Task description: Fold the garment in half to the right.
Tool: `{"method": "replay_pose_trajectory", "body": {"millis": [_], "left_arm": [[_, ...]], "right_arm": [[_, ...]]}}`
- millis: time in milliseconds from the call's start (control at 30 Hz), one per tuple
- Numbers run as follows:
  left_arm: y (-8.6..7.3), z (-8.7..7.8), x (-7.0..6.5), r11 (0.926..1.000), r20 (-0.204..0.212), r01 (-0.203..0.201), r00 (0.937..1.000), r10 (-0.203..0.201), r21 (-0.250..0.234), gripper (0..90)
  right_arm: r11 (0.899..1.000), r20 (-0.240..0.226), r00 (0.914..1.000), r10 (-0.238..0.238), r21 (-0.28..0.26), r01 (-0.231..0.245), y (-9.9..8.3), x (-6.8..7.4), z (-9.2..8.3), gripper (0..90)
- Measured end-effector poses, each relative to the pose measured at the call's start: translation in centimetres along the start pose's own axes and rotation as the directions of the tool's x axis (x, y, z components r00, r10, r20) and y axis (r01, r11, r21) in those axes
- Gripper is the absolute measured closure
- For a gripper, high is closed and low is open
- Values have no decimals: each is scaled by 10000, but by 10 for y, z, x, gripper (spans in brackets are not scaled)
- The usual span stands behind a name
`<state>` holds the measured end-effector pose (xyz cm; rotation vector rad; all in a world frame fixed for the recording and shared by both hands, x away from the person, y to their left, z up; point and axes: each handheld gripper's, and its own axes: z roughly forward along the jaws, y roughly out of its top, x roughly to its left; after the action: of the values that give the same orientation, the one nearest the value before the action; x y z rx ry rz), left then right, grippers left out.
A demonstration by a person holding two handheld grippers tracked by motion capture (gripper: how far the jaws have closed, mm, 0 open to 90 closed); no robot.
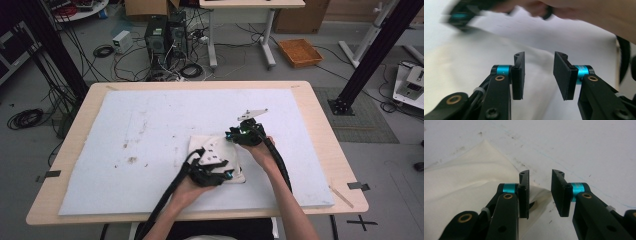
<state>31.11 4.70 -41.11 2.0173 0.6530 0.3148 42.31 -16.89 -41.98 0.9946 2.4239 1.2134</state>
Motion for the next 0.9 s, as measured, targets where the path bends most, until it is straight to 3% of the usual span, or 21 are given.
{"method": "replay_pose_trajectory", "body": {"millis": [67,100,200,300,400,500,633,733,800,867,900], "left_arm": [[1,-10,18,9997,-831,230,9963,-236,-86,620],[2,-12,27,9993,-1314,331,9907,-354,-196,628],[-1,-10,59,9939,-2617,1084,9589,-1100,-205,674],[-6,2,86,9833,-3055,1817,9366,-1713,58,711],[-11,15,100,9739,-3204,2201,9278,-1912,563,721],[-19,24,105,9656,-3391,2332,9229,-1825,1149,729],[-20,24,104,9713,-3577,2094,9206,-1567,1132,737],[-19,19,103,9693,-3800,2134,9122,-1530,1220,687],[-19,10,99,9753,-3556,1982,9222,-1519,975,654],[-19,-3,92,9807,-2955,1845,9423,-1576,652,630],[-19,-9,88,9828,-2599,1758,9530,-1557,561,623]], "right_arm": [[9999,-99,9999,-104,-67,104,0,2,-2,701],[9999,-41,9999,-134,-10,134,0,3,-2,703],[9997,126,9999,-99,219,96,-3,0,2,704],[9987,186,9998,-66,508,56,-7,-3,7,715],[9975,273,9995,-179,687,160,-11,-3,9,718],[9964,399,9989,-229,823,196,-14,-4,9,730],[9940,566,9976,-387,1046,326,-22,-6,11,751],[9914,834,9944,-651,1186,549,-21,-3,8,750],[9907,1145,9910,-697,1247,552,-20,-1,4,706],[9925,1291,9895,-655,1114,512,-19,2,-5,671],[9951,1041,9929,-570,869,481,-19,5,-11,664]]}}
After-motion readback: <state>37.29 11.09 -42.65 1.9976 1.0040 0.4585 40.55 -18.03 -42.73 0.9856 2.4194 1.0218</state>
